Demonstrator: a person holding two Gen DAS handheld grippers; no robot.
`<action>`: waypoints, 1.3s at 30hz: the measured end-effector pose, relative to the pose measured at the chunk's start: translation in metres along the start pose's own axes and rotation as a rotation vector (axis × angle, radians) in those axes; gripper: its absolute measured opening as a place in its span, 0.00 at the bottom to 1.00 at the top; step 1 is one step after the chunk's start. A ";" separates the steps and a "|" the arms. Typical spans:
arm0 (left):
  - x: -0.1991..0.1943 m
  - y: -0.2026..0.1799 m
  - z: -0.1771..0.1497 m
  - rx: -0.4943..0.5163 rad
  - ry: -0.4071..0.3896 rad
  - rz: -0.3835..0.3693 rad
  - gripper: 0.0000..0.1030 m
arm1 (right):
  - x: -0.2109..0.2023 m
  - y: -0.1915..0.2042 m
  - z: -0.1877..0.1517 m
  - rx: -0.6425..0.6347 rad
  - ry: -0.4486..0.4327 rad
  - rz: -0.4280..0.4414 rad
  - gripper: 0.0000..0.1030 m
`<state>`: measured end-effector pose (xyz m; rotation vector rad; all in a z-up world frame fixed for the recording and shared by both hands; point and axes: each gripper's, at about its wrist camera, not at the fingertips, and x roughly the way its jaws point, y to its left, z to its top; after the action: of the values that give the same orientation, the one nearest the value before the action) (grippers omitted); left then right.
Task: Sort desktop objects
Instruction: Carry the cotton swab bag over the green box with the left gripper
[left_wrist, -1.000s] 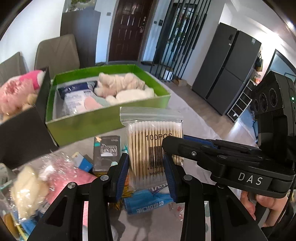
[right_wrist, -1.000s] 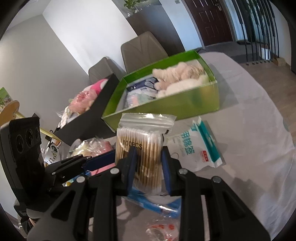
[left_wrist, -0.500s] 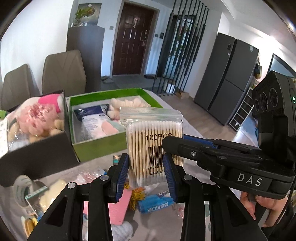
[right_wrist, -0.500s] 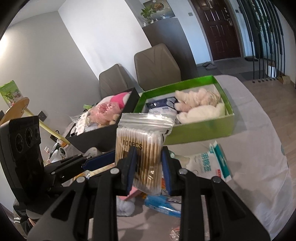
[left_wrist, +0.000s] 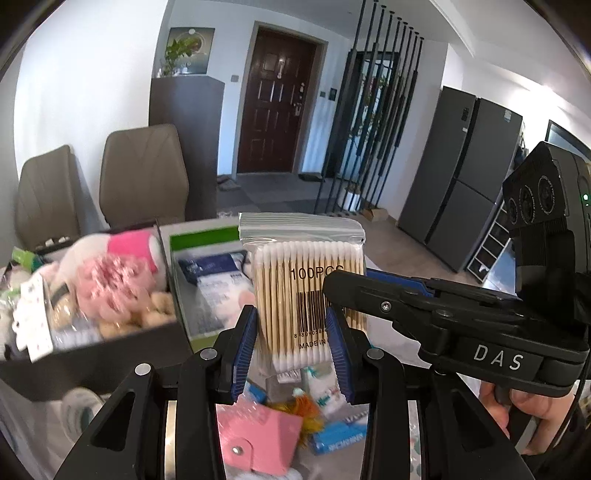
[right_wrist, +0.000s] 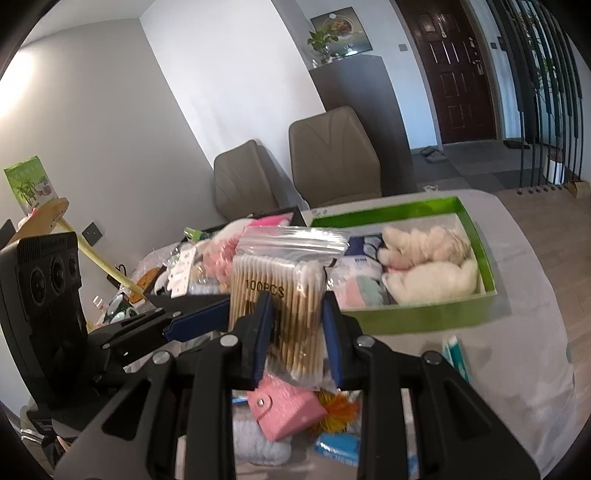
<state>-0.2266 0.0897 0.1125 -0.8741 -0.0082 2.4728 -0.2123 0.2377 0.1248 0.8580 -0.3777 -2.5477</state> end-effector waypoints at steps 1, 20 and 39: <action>0.000 0.001 0.002 0.000 -0.005 0.002 0.37 | 0.002 0.001 0.004 -0.003 -0.004 0.004 0.26; 0.043 0.053 0.026 -0.066 -0.023 0.027 0.37 | 0.066 -0.001 0.051 -0.041 0.012 0.026 0.26; 0.105 0.076 0.012 -0.146 0.078 0.045 0.37 | 0.132 -0.036 0.042 0.019 0.109 0.008 0.26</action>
<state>-0.3381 0.0752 0.0475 -1.0426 -0.1443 2.5025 -0.3449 0.2116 0.0764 0.9956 -0.3714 -2.4810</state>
